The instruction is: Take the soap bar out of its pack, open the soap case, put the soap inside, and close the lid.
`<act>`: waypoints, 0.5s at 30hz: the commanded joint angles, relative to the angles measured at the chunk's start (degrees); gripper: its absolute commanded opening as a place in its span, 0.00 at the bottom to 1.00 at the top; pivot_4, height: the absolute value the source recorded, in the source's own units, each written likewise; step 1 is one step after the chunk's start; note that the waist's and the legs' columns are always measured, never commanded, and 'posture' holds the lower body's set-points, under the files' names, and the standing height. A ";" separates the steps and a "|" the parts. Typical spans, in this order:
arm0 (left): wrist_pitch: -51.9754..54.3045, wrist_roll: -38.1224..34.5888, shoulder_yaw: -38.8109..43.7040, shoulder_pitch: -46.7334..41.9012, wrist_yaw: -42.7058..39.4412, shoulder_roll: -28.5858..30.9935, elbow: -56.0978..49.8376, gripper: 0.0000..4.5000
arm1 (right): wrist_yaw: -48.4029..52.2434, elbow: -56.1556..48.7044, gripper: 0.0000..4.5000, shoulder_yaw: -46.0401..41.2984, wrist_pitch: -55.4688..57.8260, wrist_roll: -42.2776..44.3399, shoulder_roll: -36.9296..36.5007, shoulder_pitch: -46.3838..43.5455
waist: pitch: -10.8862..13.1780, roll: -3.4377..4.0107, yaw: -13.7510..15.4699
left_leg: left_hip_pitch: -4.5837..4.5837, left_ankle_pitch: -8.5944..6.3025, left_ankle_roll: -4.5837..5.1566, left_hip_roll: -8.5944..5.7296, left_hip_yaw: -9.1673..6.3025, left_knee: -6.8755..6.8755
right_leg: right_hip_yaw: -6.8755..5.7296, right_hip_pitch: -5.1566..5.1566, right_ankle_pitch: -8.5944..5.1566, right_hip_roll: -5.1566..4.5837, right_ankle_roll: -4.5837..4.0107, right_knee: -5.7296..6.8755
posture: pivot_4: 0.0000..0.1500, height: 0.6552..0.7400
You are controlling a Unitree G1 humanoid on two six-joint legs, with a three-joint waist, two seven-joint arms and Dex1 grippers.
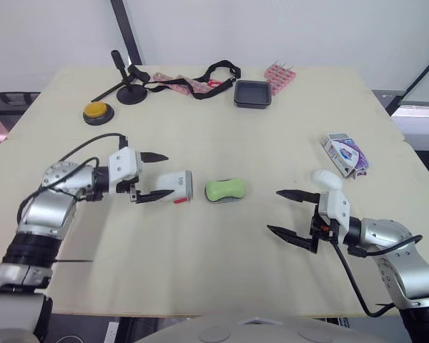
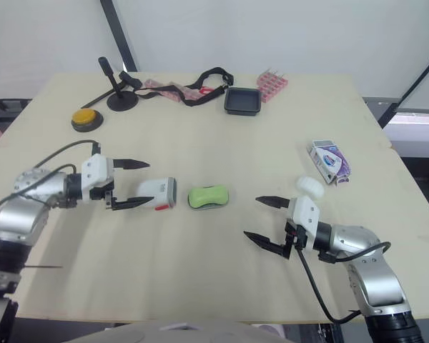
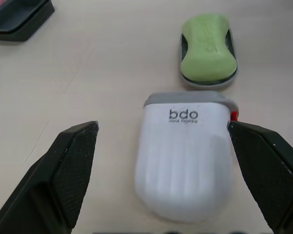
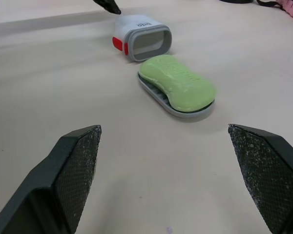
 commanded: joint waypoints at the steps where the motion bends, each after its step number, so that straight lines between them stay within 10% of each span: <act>1: -0.42 2.94 -3.39 -2.91 -5.17 1.36 4.14 1.00 | -0.29 0.28 1.00 -0.01 -1.87 0.87 -0.54 -0.61 | 0.00 0.00 0.01 | -0.03 0.01 -0.01 0.00 0.00 0.00 | 0.00 0.02 0.00 0.00 0.00 0.00 | 1.00 1.00; 15: -4.20 8.74 -7.62 -9.55 -5.18 -3.93 15.17 1.00 | -1.51 0.13 1.00 0.69 -2.72 0.98 -2.17 0.14 | 0.00 0.00 0.81 | -0.19 0.00 0.00 0.00 -0.02 0.01 | -0.03 0.05 0.00 -0.06 0.00 -0.03 | 1.00 1.00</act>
